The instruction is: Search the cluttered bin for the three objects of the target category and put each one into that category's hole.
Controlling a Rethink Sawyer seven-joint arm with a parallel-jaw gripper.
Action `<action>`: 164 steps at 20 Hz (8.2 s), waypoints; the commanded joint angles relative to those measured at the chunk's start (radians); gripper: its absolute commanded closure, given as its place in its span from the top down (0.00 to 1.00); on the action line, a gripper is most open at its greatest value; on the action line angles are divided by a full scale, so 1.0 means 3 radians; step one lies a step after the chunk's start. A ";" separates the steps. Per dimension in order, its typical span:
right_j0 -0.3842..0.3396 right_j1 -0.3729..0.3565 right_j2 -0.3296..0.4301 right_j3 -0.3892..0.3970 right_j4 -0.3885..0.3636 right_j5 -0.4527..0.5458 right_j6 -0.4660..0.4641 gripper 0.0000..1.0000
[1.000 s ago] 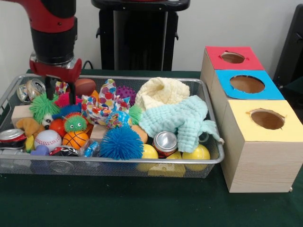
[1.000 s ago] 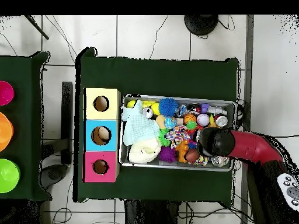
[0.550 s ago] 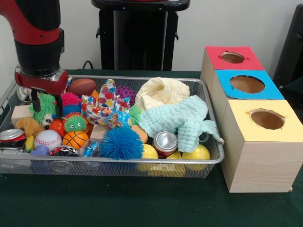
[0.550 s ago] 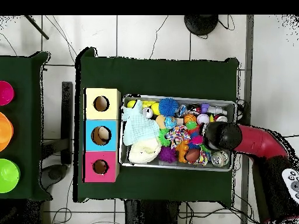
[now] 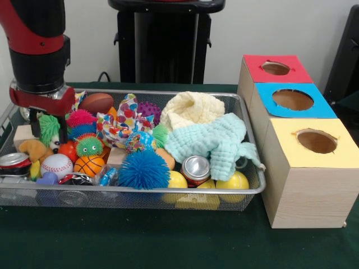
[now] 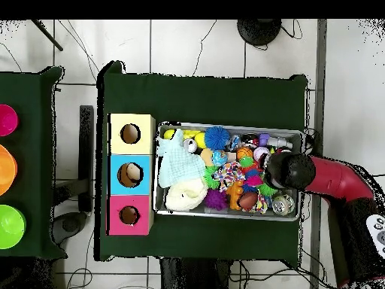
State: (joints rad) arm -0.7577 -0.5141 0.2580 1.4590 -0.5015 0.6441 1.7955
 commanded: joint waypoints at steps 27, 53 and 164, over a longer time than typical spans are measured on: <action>-0.0392 0.0255 0.0413 0.0063 -0.0328 0.0268 -0.1007 1.00; -0.0481 0.0623 0.0473 -0.0019 -0.0500 -0.0036 -0.0809 1.00; 0.1422 -0.1452 -0.0431 0.1689 0.0608 -0.0035 0.0853 0.00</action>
State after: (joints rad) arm -0.3522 -0.9715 0.1784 1.9087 -0.3620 0.6900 1.7959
